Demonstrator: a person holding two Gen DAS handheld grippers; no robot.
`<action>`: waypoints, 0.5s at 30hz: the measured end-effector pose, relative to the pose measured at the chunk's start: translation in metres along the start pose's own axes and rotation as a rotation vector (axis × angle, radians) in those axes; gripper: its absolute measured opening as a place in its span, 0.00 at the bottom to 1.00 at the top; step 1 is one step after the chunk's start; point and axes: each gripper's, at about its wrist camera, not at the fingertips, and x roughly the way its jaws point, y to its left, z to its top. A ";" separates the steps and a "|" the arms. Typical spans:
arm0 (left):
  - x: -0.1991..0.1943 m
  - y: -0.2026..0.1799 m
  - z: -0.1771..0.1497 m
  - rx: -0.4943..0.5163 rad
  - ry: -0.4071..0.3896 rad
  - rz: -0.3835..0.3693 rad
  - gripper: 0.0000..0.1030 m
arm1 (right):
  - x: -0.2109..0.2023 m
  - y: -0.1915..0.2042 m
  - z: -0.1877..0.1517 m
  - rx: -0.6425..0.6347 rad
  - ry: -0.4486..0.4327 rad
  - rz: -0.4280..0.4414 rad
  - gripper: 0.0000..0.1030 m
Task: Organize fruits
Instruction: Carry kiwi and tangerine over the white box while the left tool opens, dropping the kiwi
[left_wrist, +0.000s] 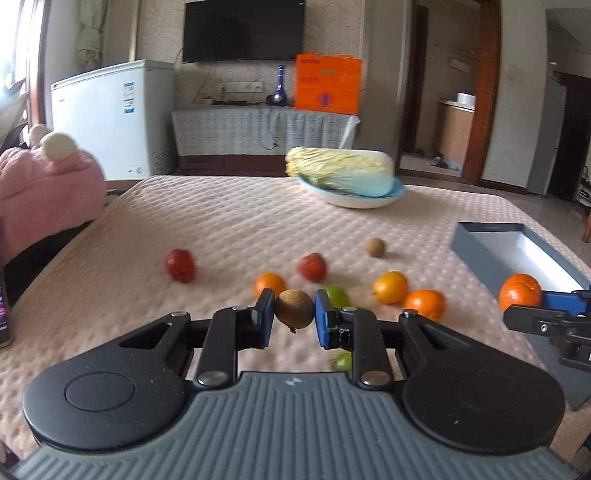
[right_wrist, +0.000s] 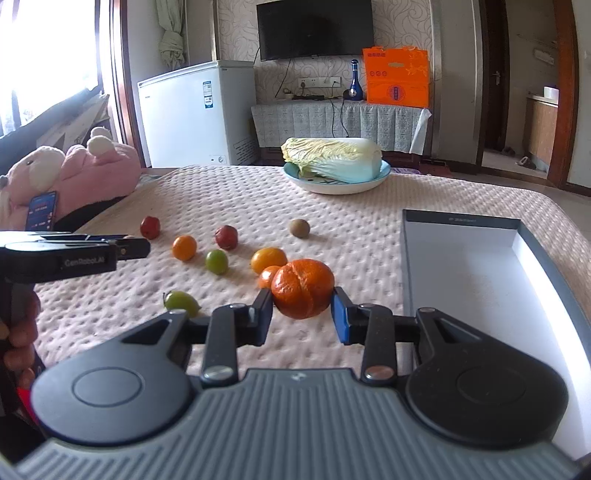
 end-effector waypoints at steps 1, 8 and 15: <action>0.001 -0.007 0.001 0.011 0.000 -0.007 0.26 | -0.004 -0.003 0.000 0.006 -0.003 -0.001 0.36; 0.003 -0.050 0.006 0.042 -0.017 -0.068 0.26 | -0.039 -0.023 0.000 0.056 -0.050 -0.001 0.36; 0.004 -0.083 0.007 0.085 -0.022 -0.124 0.26 | -0.057 -0.049 -0.003 0.090 -0.062 -0.060 0.36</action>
